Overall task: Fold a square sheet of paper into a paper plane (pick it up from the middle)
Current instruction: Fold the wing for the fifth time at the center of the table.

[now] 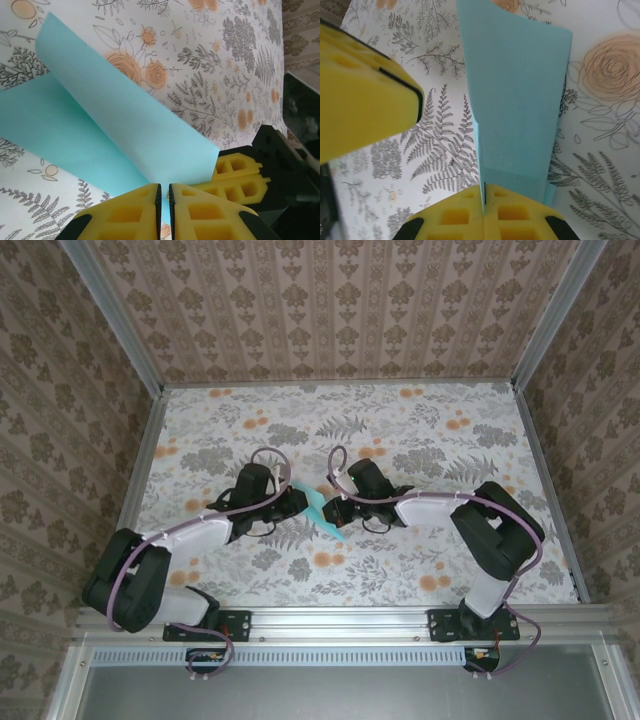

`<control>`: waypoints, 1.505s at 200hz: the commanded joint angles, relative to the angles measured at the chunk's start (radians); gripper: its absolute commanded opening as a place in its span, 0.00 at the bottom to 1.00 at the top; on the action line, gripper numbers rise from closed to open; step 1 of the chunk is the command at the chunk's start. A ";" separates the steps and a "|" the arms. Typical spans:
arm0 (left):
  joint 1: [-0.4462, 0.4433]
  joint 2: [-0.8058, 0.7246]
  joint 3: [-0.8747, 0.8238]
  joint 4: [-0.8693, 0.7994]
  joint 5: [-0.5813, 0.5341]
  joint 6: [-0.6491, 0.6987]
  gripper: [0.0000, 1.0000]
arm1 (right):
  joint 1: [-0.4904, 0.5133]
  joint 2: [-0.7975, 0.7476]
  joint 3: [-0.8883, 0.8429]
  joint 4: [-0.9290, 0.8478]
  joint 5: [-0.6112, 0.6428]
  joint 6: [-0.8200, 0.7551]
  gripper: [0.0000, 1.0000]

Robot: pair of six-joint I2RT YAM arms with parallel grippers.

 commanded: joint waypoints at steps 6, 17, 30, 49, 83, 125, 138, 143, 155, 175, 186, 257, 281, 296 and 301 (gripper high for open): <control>0.009 -0.012 -0.023 0.016 -0.008 0.025 0.15 | -0.005 0.046 0.044 -0.083 -0.109 0.127 0.00; 0.009 -0.010 -0.027 0.023 -0.006 0.024 0.15 | -0.005 0.061 0.051 -0.086 -0.129 0.149 0.00; 0.008 -0.008 -0.029 0.027 -0.009 0.023 0.15 | -0.005 0.076 0.058 -0.086 -0.139 0.180 0.00; 0.009 0.001 -0.036 0.040 -0.012 0.020 0.15 | -0.005 0.093 0.054 -0.052 -0.164 0.221 0.00; 0.007 0.036 -0.036 0.073 0.000 0.013 0.15 | -0.018 0.131 0.051 -0.001 -0.211 0.294 0.00; 0.004 0.097 -0.025 0.119 0.024 0.004 0.14 | -0.028 0.169 0.056 0.025 -0.251 0.339 0.00; 0.003 0.111 -0.023 0.127 0.026 0.002 0.14 | -0.028 0.174 0.061 0.012 -0.249 0.339 0.00; 0.003 0.118 -0.023 0.131 0.027 0.002 0.15 | -0.028 0.175 0.061 0.008 -0.248 0.340 0.00; 0.001 0.132 -0.019 0.140 0.033 0.000 0.14 | -0.030 0.182 0.062 0.002 -0.243 0.345 0.00; 0.000 0.156 -0.015 0.151 0.037 0.004 0.14 | -0.032 0.193 0.065 -0.004 -0.239 0.350 0.00; 0.000 0.167 -0.011 0.154 0.038 0.006 0.14 | -0.033 0.199 0.064 -0.008 -0.239 0.353 0.00; 0.000 0.239 -0.005 0.181 0.034 0.013 0.12 | -0.038 0.213 0.060 -0.031 -0.229 0.362 0.00; 0.000 0.254 0.001 0.182 0.031 0.014 0.11 | -0.038 0.217 0.055 -0.032 -0.228 0.362 0.00; 0.000 0.266 0.006 0.181 0.027 0.017 0.11 | -0.038 0.220 0.054 -0.036 -0.228 0.359 0.00; 0.000 0.269 0.008 0.179 0.026 0.016 0.11 | -0.039 0.221 0.053 -0.038 -0.228 0.358 0.00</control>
